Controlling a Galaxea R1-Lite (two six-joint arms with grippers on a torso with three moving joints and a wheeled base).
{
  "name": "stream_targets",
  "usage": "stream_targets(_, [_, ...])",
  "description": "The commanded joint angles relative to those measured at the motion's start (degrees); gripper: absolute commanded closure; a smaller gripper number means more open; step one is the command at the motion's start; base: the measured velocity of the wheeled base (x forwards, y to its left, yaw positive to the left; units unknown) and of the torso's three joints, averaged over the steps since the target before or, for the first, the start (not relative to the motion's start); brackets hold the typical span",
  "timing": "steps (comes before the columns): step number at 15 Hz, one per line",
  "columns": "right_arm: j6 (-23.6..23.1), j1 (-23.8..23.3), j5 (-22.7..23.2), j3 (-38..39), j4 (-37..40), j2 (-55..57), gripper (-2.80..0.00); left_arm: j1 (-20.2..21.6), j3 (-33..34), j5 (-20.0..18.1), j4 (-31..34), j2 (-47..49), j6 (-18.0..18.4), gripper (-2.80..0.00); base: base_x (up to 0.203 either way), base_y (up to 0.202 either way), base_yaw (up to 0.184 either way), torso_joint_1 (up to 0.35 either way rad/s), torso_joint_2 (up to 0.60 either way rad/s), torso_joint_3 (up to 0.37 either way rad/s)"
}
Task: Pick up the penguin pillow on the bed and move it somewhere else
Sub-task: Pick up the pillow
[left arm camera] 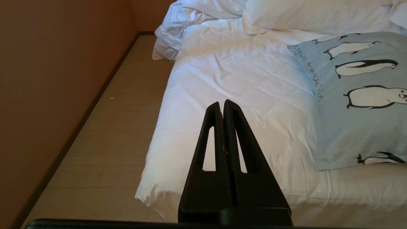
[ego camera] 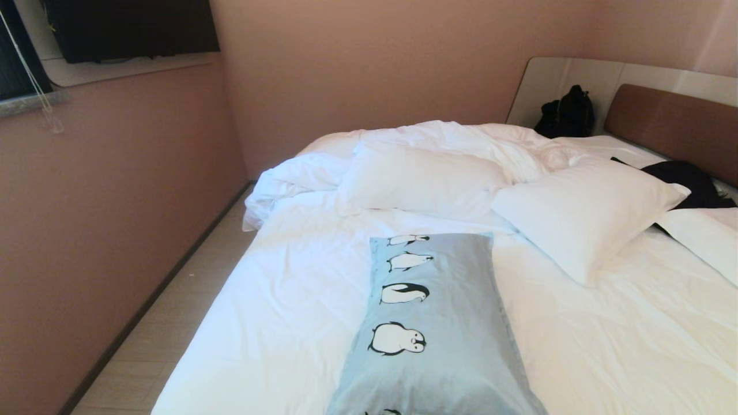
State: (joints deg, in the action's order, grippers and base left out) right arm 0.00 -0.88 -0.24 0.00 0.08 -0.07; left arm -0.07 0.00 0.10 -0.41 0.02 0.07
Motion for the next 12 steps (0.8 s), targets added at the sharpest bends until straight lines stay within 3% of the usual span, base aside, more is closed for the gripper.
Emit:
stream_targets(1, [0.00, 0.00, -0.02, 0.09, 0.01, -0.01, 0.00, -0.01, 0.00, -0.01, -0.02, -0.02, 0.02, 0.00, 0.000, 0.000, 0.000, 0.000, 0.00, 0.000])
stream_targets(12, [-0.73, 0.00, 0.16, 0.06, -0.09, 0.07, 0.00, -0.01, 0.00, -0.01, -0.02, -0.02, 0.02, 0.00, 0.000, 0.000, 0.000, 0.000, 0.00, 0.000])
